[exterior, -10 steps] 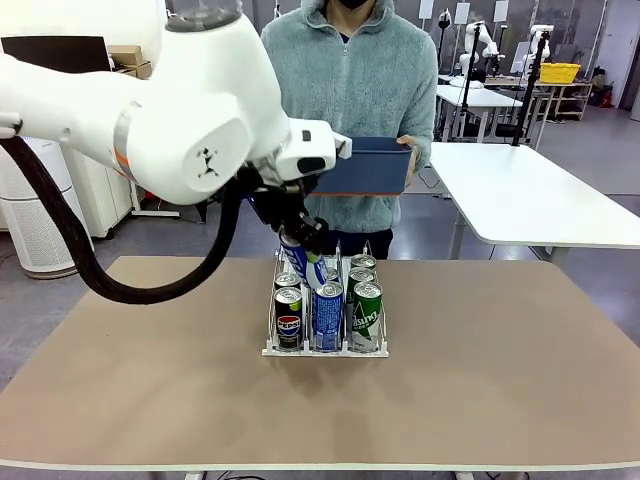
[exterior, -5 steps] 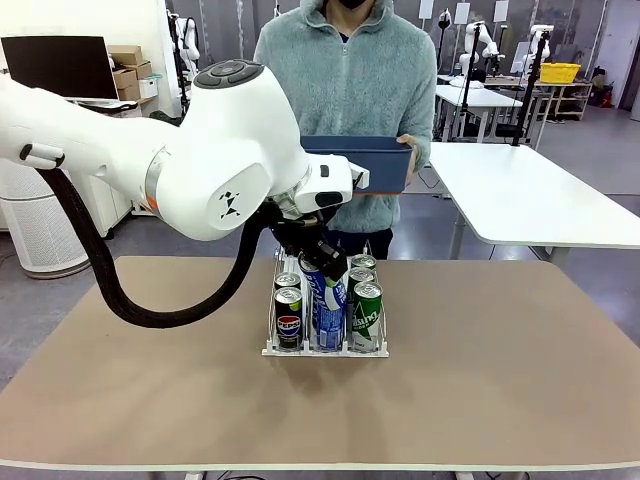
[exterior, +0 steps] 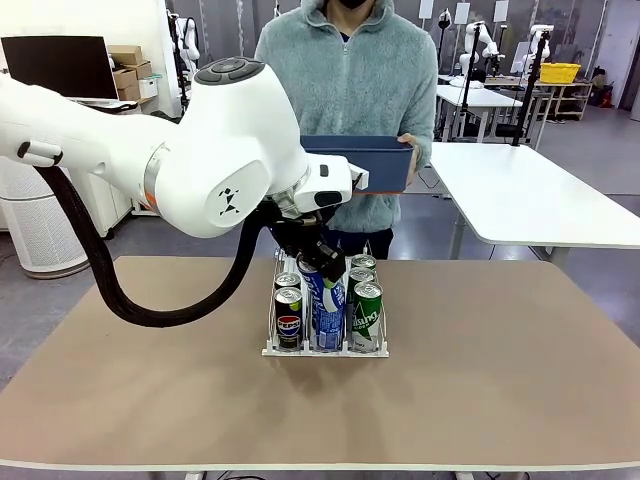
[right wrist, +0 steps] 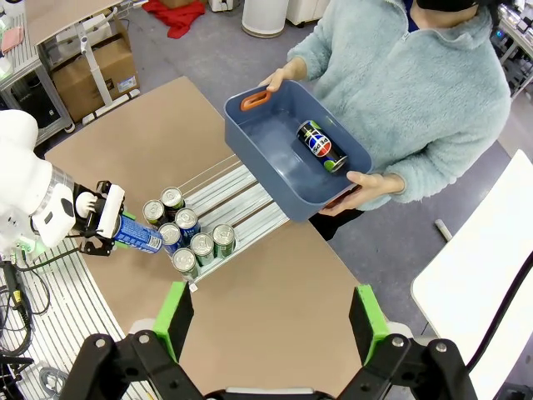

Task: Fill the beverage cans into the dispenser.
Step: Place the picked Ionic drink in the line of the Automatic Can Dispenser with the same cans.

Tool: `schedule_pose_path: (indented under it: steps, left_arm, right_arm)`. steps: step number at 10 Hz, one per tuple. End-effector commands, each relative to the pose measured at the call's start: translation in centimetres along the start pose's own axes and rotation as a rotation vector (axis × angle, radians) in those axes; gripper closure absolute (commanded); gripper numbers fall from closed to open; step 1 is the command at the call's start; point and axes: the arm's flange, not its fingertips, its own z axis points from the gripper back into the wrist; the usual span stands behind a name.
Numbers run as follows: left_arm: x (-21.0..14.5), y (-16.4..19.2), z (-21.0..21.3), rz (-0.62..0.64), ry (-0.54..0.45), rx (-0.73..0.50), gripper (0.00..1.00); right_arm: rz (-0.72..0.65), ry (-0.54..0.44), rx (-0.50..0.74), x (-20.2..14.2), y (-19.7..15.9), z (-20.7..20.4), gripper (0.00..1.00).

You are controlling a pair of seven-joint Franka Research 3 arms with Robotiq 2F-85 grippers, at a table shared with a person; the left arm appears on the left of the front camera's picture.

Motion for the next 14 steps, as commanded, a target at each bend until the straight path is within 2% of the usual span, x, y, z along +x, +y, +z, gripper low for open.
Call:
schedule_pose_path:
  steps: [1, 3, 5, 11, 14]
  left_arm:
    - [0.4, -1.0, 0.8, -0.002, -0.001, -0.008, 0.43]
    - [0.0, -2.3, 1.3, -0.017, 0.02, -0.031, 0.43]
    - [-0.5, -2.9, -0.3, -0.024, 0.055, -0.061, 0.43]
    - [-0.9, -0.6, -4.4, -0.036, 0.105, 0.004, 0.43]
    - [-1.2, -1.3, -3.8, -0.032, 0.119, -0.035, 0.43]
  right_arm:
    - [-0.013, 0.0, -0.002, 0.0, 0.1, 0.0, 0.0]
    - [-0.013, 0.0, -0.002, 0.0, 0.1, 0.0, 0.0]
    - [-0.013, 0.0, -0.002, 0.0, 0.1, 0.0, 0.0]
    - [-0.013, 0.0, -0.002, 0.0, 0.1, 0.0, 0.0]
    - [-0.013, 0.0, -0.002, 0.0, 0.1, 0.0, 0.0]
